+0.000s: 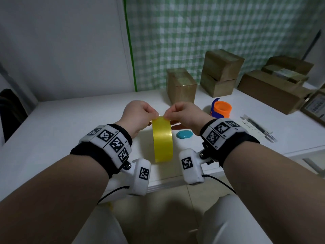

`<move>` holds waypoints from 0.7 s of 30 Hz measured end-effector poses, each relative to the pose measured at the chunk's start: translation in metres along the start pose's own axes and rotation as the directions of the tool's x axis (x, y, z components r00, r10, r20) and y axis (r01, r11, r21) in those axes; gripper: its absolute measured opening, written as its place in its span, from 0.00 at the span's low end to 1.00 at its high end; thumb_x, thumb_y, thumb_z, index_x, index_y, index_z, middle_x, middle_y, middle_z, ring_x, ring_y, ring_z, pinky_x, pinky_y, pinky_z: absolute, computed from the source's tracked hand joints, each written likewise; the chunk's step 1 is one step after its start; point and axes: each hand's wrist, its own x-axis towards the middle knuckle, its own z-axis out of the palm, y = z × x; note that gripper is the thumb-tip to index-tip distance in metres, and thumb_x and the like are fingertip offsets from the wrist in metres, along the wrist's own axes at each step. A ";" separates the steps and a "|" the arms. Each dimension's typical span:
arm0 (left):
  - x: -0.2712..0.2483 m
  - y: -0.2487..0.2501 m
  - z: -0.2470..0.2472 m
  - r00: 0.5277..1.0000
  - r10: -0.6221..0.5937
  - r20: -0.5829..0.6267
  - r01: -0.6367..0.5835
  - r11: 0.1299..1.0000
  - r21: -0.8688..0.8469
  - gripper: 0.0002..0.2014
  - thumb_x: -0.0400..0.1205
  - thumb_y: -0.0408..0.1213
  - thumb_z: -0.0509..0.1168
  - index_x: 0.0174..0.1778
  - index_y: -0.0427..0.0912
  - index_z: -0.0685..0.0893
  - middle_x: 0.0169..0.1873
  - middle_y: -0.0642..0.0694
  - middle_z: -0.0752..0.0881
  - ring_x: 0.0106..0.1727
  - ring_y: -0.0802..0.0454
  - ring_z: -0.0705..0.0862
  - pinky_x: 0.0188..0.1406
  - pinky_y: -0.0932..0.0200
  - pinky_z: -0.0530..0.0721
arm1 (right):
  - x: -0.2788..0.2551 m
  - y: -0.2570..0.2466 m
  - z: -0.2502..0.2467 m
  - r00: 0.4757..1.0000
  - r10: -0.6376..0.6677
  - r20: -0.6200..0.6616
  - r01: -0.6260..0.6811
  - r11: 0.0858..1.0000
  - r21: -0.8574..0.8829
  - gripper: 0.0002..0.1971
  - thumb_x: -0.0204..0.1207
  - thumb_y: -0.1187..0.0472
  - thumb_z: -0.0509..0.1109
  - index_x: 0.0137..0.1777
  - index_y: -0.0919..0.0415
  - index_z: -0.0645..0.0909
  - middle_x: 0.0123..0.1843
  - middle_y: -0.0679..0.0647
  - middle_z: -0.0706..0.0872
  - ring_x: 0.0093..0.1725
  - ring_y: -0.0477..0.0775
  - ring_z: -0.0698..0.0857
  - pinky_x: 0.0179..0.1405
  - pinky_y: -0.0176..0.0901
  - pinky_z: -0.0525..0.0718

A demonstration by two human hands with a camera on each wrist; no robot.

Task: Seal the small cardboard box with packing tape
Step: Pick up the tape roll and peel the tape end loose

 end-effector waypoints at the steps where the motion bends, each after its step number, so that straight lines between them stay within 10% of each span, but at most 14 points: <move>1: 0.000 -0.002 0.000 0.999 0.038 -0.007 -0.038 0.999 0.022 0.11 0.75 0.28 0.72 0.27 0.43 0.82 0.31 0.46 0.84 0.40 0.44 0.84 0.52 0.43 0.87 | 0.000 -0.001 0.001 1.000 -0.014 -0.012 0.014 0.999 -0.030 0.07 0.75 0.68 0.71 0.37 0.60 0.79 0.40 0.55 0.84 0.41 0.52 0.83 0.42 0.41 0.87; 11: -0.005 -0.013 0.004 0.944 0.317 -0.085 -0.295 0.933 0.204 0.04 0.78 0.34 0.69 0.37 0.44 0.85 0.33 0.50 0.83 0.39 0.52 0.80 0.42 0.60 0.77 | -0.001 0.000 0.012 0.913 -0.384 -0.140 0.272 0.827 -0.492 0.04 0.77 0.66 0.68 0.41 0.58 0.81 0.34 0.48 0.81 0.36 0.50 0.81 0.35 0.36 0.81; 21: -0.008 -0.019 -0.003 0.977 0.211 0.004 -0.208 0.965 -0.161 0.11 0.80 0.28 0.67 0.36 0.48 0.84 0.40 0.40 0.83 0.44 0.46 0.81 0.52 0.48 0.86 | -0.002 0.004 0.012 0.950 -0.269 -0.158 0.240 0.954 -0.180 0.09 0.76 0.69 0.70 0.36 0.58 0.79 0.33 0.52 0.82 0.32 0.50 0.81 0.38 0.42 0.86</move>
